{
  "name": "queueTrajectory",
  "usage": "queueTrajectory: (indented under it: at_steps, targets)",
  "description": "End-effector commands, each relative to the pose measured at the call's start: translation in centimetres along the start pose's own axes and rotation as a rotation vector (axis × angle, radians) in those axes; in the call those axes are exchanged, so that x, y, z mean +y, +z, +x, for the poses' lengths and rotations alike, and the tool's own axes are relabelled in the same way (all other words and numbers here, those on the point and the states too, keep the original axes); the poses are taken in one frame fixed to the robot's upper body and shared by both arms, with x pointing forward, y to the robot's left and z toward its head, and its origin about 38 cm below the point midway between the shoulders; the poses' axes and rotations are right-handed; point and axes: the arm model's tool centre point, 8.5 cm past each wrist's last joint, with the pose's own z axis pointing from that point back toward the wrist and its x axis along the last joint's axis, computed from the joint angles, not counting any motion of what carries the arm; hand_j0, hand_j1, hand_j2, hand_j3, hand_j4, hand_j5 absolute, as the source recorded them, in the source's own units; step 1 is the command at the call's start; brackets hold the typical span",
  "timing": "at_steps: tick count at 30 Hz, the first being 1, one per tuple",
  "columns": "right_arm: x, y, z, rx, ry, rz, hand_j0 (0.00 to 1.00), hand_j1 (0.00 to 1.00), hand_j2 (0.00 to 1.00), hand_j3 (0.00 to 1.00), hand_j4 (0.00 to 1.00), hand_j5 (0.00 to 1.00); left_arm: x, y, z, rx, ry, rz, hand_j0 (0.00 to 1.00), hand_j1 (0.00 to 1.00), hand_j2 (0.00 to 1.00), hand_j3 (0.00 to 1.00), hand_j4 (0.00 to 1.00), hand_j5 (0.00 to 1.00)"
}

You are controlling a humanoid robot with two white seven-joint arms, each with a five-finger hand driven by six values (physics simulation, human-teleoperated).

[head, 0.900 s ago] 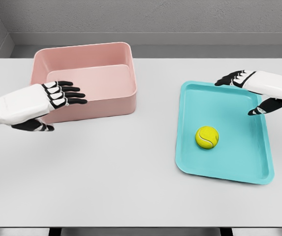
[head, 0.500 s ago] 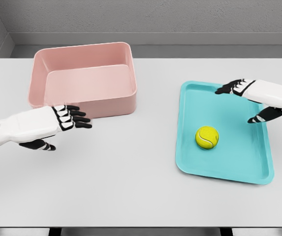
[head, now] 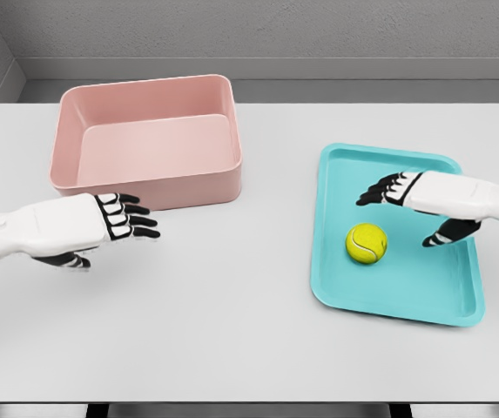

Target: Put the tennis from the blue tray into the pink basket with both arms

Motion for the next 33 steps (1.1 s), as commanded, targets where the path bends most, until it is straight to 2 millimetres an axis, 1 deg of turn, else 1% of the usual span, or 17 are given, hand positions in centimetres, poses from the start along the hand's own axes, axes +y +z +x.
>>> queueTrajectory:
  at_steps: [1, 3, 4, 5, 6, 7, 10, 12, 14, 15, 17, 18, 20, 24, 29, 31, 33]
  targets:
    - [0.2, -0.8, 0.2, -0.018, -0.011, -0.007, 1.0, 1.0, 1.0, 1.0, 1.0, 1.0, 0.1, -0.4, 0.1, -0.007, 0.005, 0.011, 1.0, 1.0, 1.0, 1.0, 1.0, 1.0]
    - [0.3, -0.9, 0.1, -0.016, -0.014, -0.005, 1.0, 1.0, 1.0, 1.0, 1.0, 1.0, 0.2, -0.6, 0.1, -0.012, 0.002, 0.018, 1.0, 1.0, 1.0, 1.0, 1.0, 1.0]
    - [0.6, -1.0, 0.1, -0.017, -0.016, 0.036, 1.0, 1.0, 1.0, 1.0, 1.0, 1.0, 0.2, -0.9, 0.3, -0.018, 0.003, 0.022, 1.0, 1.0, 1.0, 1.0, 1.0, 1.0]
    - [0.9, -1.5, 0.0, -0.021, -0.026, 0.048, 1.0, 1.0, 1.0, 1.0, 1.0, 1.0, 0.2, -0.9, 0.3, -0.018, 0.004, 0.023, 1.0, 1.0, 1.0, 1.0, 1.0, 1.0]
    - [0.8, -1.4, -0.1, -0.018, -0.026, 0.048, 1.0, 1.0, 1.0, 1.0, 1.0, 1.0, 0.3, -0.7, 0.1, -0.014, 0.001, 0.02, 1.0, 1.0, 1.0, 1.0, 1.0, 1.0]
    - [0.8, -1.4, -0.1, -0.017, -0.026, 0.048, 1.0, 1.0, 1.0, 1.0, 1.0, 1.0, 1.4, -0.5, -0.3, -0.005, -0.023, 0.032, 1.0, 1.0, 1.0, 1.0, 1.0, 1.0]
    - [0.9, -1.4, -0.1, -0.019, -0.027, 0.048, 1.0, 1.0, 1.0, 1.0, 1.0, 1.0, 2.3, -0.7, -0.5, -0.007, -0.043, 0.05, 1.0, 1.0, 1.0, 1.0, 1.0, 1.0]
    - [1.1, -1.7, -0.1, -0.024, -0.033, 0.048, 1.0, 1.0, 1.0, 1.0, 1.0, 1.0, 2.6, -0.9, -0.5, -0.01, -0.049, 0.054, 1.0, 1.0, 1.0, 1.0, 1.0, 1.0]
    - [1.3, -2.3, -0.2, -0.028, -0.042, 0.045, 1.0, 1.0, 1.0, 1.0, 1.0, 1.0, 2.7, -2.5, 0.1, -0.044, -0.041, 0.086, 1.0, 1.0, 1.0, 1.0, 1.0, 1.0]
    - [1.5, -2.6, -0.2, -0.033, -0.049, 0.042, 1.0, 1.0, 1.0, 1.0, 1.0, 1.0, 2.3, -3.0, 0.4, -0.057, -0.035, 0.082, 1.0, 1.0, 1.0, 1.0, 1.0, 1.0]
    - [1.7, -2.7, -0.5, -0.025, -0.055, 0.045, 1.0, 1.0, 1.0, 1.0, 1.0, 1.0, 1.8, -4.1, 1.0, -0.088, -0.02, 0.084, 1.0, 1.0, 1.0, 1.0, 1.0, 1.0]
    - [2.0, -3.1, -0.6, -0.028, -0.066, 0.054, 1.0, 1.0, 1.0, 1.0, 1.0, 1.0, 1.6, -4.3, 1.2, -0.094, -0.018, 0.079, 1.0, 1.0, 1.0, 1.0, 1.0, 1.0]
    - [2.1, -3.4, -0.5, -0.032, -0.067, 0.061, 1.0, 1.0, 1.0, 1.0, 1.0, 1.0, 1.3, -4.7, 1.5, -0.106, -0.009, 0.078, 1.0, 1.0, 1.0, 1.0, 1.0, 1.0]
    - [2.6, -4.5, -0.4, -0.046, -0.075, 0.064, 1.0, 1.0, 1.0, 1.0, 1.0, 1.0, 0.4, -4.9, 1.9, -0.122, 0.011, 0.055, 1.0, 1.0, 1.0, 1.0, 1.0, 1.0]
    - [2.9, -5.1, -0.3, -0.057, -0.081, 0.077, 1.0, 1.0, 1.0, 1.0, 1.0, 1.0, 0.0, -5.0, 2.1, -0.128, 0.03, 0.049, 1.0, 1.0, 1.0, 1.0, 1.0, 1.0]
    - [3.5, -5.3, -0.4, -0.054, -0.093, 0.09, 1.0, 1.0, 1.0, 1.0, 1.0, 1.0, -0.8, -5.1, 2.5, -0.14, 0.045, 0.031, 1.0, 1.0, 1.0, 1.0, 1.0, 1.0]
    - [3.6, -5.6, -0.5, -0.055, -0.101, 0.087, 1.0, 1.0, 1.0, 1.0, 1.0, 1.0, -0.5, -5.0, 2.3, -0.135, 0.037, 0.033, 1.0, 1.0, 1.0, 1.0, 1.0, 1.0]
